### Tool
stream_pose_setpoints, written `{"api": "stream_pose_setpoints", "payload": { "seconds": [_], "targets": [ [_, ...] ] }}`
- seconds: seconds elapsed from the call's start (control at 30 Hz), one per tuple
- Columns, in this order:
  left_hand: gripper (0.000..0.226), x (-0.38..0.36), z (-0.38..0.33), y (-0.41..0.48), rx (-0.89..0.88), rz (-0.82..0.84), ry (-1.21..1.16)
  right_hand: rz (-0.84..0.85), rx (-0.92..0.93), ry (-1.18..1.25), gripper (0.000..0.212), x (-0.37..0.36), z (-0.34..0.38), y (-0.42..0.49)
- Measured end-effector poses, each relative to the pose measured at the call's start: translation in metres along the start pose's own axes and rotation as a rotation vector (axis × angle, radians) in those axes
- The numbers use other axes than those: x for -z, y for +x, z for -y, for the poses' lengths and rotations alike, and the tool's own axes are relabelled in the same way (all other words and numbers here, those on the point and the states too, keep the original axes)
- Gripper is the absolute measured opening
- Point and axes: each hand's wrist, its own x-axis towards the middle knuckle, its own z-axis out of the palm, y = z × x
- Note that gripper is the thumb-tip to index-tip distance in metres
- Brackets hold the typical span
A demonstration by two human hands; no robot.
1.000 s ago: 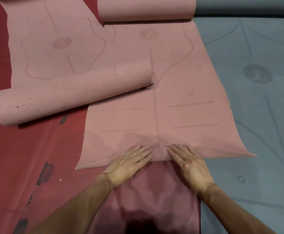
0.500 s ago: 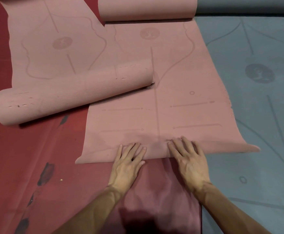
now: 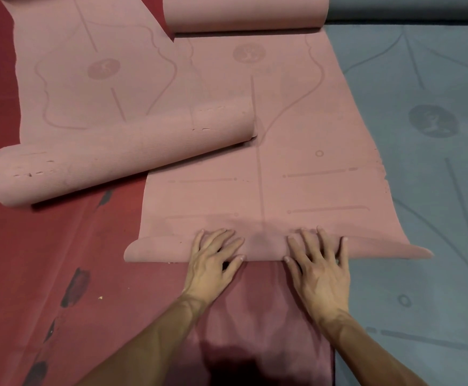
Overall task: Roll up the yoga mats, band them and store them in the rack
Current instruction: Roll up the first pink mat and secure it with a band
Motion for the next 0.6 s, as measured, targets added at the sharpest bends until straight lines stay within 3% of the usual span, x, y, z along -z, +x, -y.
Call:
{"api": "stream_pose_setpoints", "payload": {
  "seconds": [0.27,0.6],
  "targets": [
    [0.038,0.0,-0.004,-0.009,-0.015,-0.025,0.03,-0.035,-0.041,0.049,0.052,0.002,-0.01,-0.006],
    [0.037,0.006,-0.011,-0.007,-0.011,0.062,0.147,0.007,0.085,0.083,0.038,-0.001,-0.028,0.001]
  ]
}}
